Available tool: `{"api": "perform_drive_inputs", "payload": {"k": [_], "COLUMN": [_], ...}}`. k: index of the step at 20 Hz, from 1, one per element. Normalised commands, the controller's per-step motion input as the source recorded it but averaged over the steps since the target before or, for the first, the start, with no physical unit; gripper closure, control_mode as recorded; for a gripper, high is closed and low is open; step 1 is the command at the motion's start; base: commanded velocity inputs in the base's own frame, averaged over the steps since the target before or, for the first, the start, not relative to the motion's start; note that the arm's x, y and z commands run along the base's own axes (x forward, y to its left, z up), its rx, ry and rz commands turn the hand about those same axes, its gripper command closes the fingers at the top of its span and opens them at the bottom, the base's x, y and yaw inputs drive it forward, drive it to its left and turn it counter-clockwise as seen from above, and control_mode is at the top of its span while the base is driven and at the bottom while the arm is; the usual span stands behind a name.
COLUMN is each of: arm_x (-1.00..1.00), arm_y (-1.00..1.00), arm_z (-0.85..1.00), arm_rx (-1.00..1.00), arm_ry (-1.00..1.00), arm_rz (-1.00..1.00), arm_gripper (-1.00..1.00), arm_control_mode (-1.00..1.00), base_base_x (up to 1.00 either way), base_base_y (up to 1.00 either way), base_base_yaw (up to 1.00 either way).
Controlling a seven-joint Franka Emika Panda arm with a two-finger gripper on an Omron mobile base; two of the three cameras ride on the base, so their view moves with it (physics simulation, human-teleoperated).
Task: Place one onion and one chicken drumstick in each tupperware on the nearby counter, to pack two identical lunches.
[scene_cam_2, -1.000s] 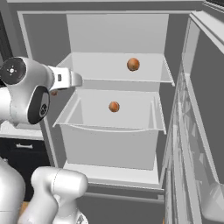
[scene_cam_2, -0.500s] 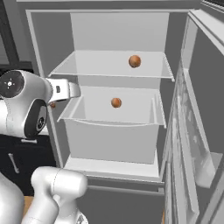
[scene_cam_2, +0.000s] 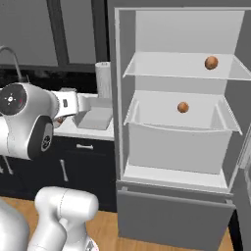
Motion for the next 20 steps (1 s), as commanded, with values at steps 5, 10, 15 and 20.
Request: {"api": "perform_drive_inputs", "payload": {"k": [5, 10, 15, 20], "arm_x": [0.0, 0.0, 0.0, 0.16], "arm_y": [0.0, 0.0, 0.0, -0.18], "arm_z": [0.0, 0.0, 0.0, -0.36], "arm_rx": [0.0, 0.0, 0.0, 0.0], "arm_ry": [0.0, 0.0, 0.0, 0.12], "arm_rz": [0.0, 0.0, 0.0, -0.06], "arm_gripper": [1.0, 1.0, 1.0, 1.0], "arm_control_mode": [1.0, 1.0, 1.0, -1.0], "base_base_x": [0.27, 0.98, 0.71, 0.2], "base_base_y": [1.0, 0.58, 0.04, -0.02], "base_base_yaw": [0.03, -0.07, -0.19, -0.06]}}
